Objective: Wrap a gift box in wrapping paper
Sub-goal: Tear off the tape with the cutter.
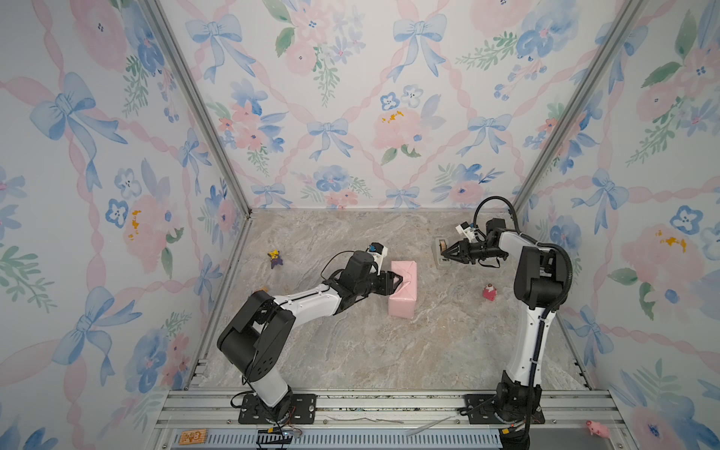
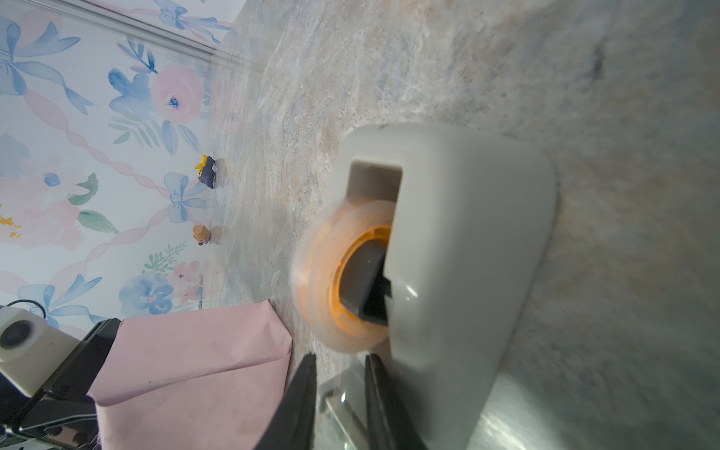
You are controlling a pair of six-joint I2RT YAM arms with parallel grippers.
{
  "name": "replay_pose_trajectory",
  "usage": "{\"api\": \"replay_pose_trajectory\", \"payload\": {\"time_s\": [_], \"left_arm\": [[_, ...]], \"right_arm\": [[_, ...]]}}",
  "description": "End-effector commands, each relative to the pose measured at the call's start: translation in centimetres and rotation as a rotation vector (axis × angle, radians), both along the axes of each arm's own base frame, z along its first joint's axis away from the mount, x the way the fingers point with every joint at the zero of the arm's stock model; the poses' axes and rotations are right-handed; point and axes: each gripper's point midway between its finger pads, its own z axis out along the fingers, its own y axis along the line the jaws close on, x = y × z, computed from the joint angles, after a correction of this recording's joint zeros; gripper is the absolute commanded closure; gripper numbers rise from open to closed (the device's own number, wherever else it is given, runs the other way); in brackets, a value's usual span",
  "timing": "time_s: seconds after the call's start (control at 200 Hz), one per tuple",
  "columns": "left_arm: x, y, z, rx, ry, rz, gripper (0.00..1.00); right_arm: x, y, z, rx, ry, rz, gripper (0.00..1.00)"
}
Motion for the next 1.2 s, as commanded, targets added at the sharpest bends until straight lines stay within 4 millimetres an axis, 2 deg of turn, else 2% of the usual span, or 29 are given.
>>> {"api": "replay_pose_trajectory", "payload": {"time_s": [0.0,0.195,0.575,0.765,0.995,1.195], "left_arm": [[-0.3,2.1,-4.5,0.149,0.077,0.047,0.43],[-0.4,2.1,-4.5,0.149,0.076,0.045,0.43],[-0.4,2.4,-4.7,0.164,0.068,0.047,0.43],[-0.3,2.5,-4.7,0.177,0.063,0.049,0.43],[-0.4,2.8,-4.8,0.187,0.062,0.051,0.43],[-0.4,2.8,-4.7,0.186,0.059,0.052,0.43]], "right_arm": [[-0.4,0.6,-1.5,0.011,0.058,0.012,0.77],[-0.4,1.1,-1.5,0.05,0.069,0.017,0.8],[-0.2,1.6,0.3,0.121,0.051,0.031,0.88],[-0.4,1.6,2.0,0.137,0.02,0.03,1.0],[-0.8,1.1,4.1,0.165,0.016,-0.01,1.0],[-0.5,0.0,4.5,0.227,0.056,-0.098,1.0]]}}
